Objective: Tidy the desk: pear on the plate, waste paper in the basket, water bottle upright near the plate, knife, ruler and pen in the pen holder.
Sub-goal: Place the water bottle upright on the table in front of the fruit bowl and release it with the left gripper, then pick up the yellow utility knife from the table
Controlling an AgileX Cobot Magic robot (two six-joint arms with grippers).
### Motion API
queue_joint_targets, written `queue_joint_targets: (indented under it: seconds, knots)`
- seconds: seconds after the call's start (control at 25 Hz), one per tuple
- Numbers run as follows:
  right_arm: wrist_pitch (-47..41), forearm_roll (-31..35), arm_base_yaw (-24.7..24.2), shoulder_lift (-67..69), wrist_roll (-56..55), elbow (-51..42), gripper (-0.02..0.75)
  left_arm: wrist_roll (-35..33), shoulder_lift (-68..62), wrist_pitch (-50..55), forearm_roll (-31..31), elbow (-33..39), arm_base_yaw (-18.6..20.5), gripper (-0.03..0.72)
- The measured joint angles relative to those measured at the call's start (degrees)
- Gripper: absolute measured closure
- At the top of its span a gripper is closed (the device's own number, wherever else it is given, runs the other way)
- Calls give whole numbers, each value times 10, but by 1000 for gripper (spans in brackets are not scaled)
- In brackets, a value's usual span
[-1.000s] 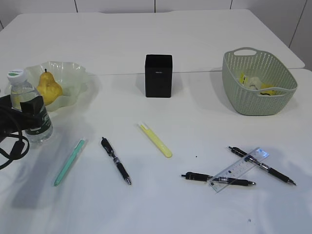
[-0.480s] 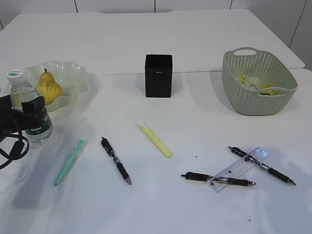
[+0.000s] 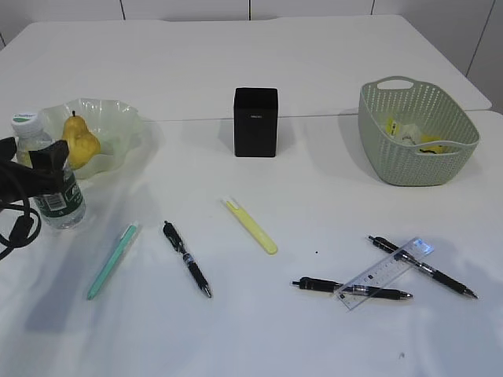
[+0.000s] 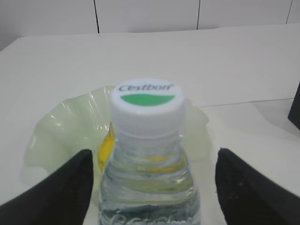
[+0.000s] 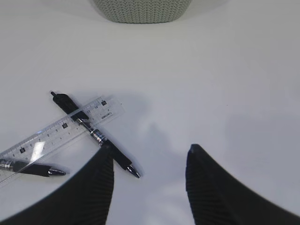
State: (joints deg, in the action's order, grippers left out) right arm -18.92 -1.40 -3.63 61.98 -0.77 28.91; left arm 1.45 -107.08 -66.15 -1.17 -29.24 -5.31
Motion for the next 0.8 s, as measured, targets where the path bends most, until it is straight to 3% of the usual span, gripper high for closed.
queue_joint_targets:
  seconds: [0.8]
  knots:
    - [0,0,0,0,0,0,333,0,76,6,0,35,0,94]
